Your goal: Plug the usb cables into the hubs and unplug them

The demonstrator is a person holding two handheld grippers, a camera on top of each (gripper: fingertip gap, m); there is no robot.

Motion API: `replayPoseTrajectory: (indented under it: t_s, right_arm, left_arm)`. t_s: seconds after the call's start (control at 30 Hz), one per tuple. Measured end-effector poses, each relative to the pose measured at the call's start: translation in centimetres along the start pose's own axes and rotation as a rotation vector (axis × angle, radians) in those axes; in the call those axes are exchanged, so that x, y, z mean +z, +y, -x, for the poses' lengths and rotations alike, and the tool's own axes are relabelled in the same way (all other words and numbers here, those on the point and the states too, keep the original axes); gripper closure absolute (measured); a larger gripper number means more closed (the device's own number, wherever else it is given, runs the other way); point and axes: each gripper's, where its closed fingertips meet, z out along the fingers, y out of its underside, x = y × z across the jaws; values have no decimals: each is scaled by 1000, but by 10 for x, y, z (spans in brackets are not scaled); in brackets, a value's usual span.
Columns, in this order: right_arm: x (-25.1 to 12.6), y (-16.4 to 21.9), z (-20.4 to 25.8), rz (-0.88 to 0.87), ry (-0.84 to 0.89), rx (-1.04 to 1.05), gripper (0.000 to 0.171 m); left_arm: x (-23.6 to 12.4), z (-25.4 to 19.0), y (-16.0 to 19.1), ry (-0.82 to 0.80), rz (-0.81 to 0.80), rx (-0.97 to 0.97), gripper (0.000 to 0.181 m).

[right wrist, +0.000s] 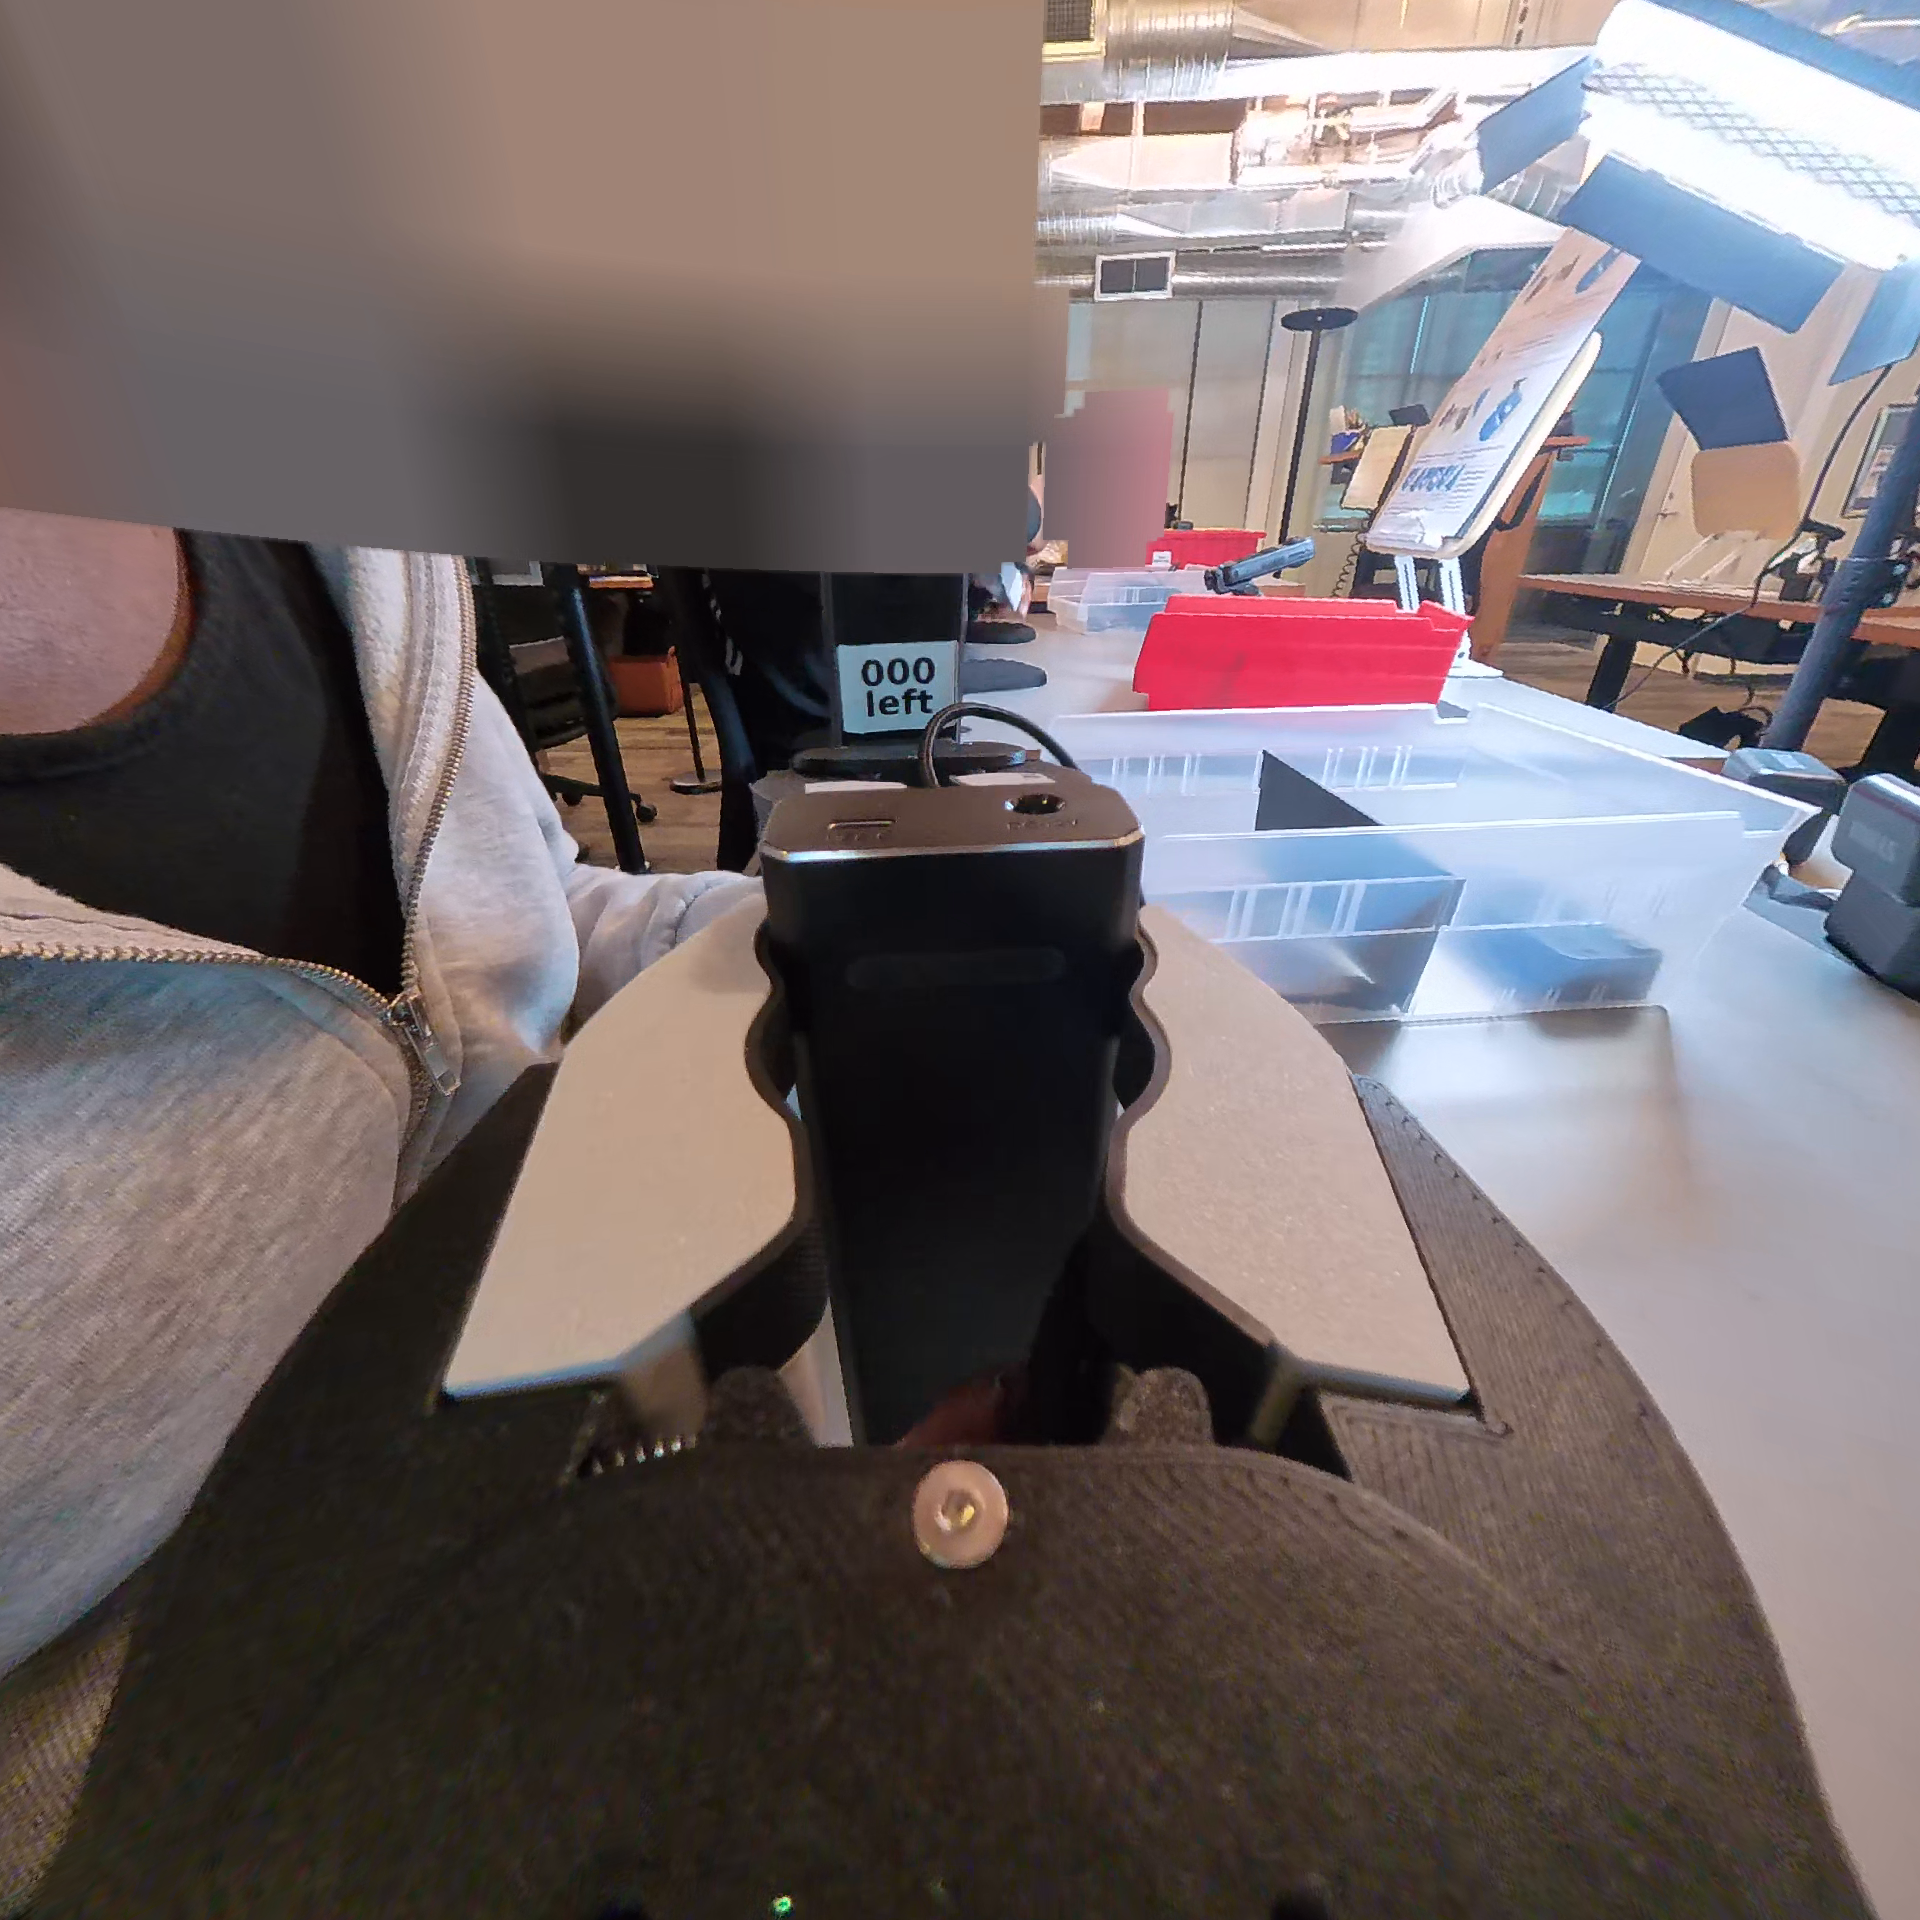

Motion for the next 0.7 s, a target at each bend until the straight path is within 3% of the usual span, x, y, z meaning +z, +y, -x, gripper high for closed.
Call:
replayPoseTrajectory:
  t_s: [0.47,0.7]
  right_arm:
    - [5,4,2,53,20,-61,110]
    - [-14,9,-12,66,100,-23,110]
  left_arm:
    - [-1,1,8,22,70,37,167]
    - [19,11,16,18,116,-159,166]
